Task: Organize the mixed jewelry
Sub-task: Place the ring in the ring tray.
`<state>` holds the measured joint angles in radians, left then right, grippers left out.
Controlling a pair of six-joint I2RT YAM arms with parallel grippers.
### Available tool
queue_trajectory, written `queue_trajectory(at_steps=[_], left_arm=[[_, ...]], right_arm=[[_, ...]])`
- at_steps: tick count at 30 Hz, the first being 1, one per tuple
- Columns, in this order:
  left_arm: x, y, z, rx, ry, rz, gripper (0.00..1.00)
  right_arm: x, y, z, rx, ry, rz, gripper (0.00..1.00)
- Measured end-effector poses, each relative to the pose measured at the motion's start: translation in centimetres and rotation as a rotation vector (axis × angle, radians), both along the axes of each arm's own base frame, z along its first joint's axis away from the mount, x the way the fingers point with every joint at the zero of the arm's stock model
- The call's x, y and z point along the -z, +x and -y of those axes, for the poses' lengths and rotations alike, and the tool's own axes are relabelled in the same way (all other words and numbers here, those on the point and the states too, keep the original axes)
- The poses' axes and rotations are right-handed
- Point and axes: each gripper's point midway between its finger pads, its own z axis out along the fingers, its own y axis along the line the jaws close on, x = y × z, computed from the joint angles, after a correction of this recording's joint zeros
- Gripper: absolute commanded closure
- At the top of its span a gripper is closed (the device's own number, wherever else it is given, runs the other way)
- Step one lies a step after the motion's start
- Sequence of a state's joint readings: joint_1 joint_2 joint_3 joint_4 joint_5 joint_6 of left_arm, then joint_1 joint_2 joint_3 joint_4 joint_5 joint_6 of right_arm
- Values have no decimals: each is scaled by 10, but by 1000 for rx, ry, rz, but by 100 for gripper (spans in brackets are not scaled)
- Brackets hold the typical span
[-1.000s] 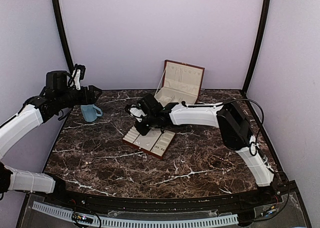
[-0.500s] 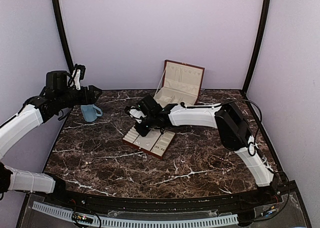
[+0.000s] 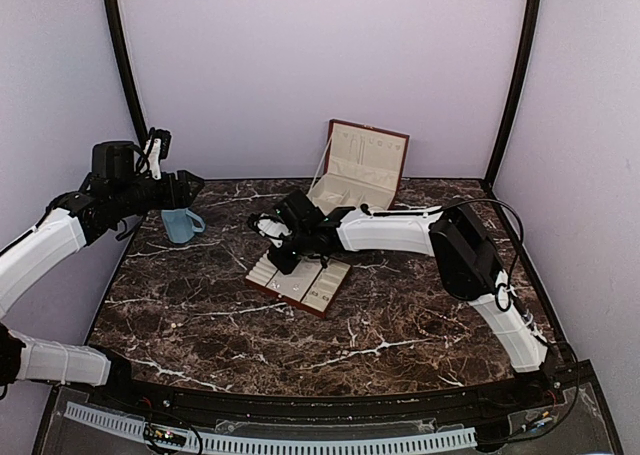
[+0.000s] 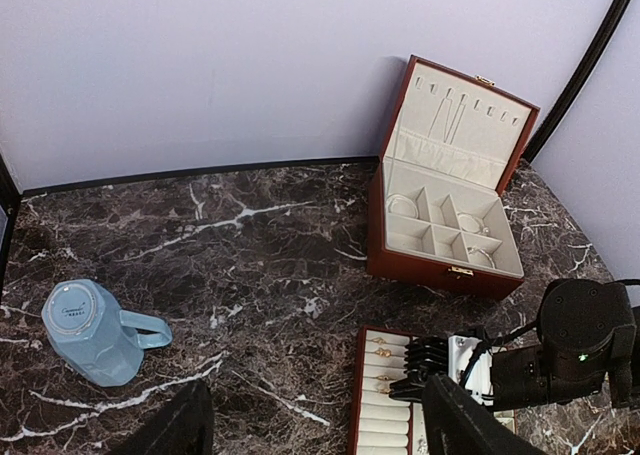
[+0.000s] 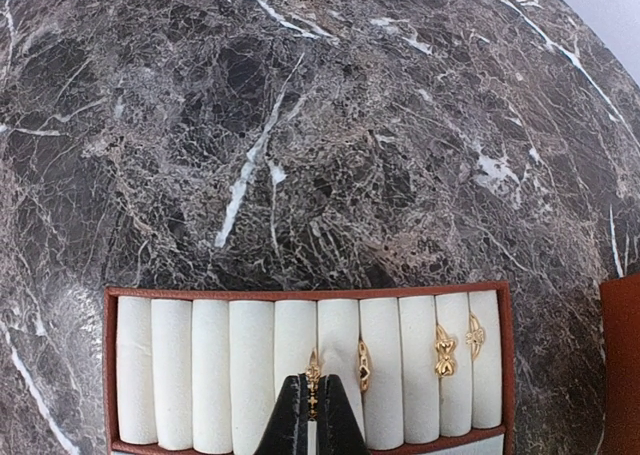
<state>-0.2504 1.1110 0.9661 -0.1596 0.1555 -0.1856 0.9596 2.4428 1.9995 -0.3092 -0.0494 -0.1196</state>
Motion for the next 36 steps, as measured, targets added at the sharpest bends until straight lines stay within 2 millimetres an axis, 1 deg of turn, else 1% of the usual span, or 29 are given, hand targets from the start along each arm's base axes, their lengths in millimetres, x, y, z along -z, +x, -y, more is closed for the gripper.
queue_trajectory(at_steps=[17,22,31,36], left_arm=[[0,0,0,0,0,0,25],[0,0,0,0,0,0,25],[0,0,0,0,0,0,25],[0,0,0,0,0,0,25]], right_arm=[[5,3,8,0,-45,15,99],[5,3,9,3,-46,16,91],[9,5,11,18,-44,7,81],[10,8,12,37,-13,-18,71]])
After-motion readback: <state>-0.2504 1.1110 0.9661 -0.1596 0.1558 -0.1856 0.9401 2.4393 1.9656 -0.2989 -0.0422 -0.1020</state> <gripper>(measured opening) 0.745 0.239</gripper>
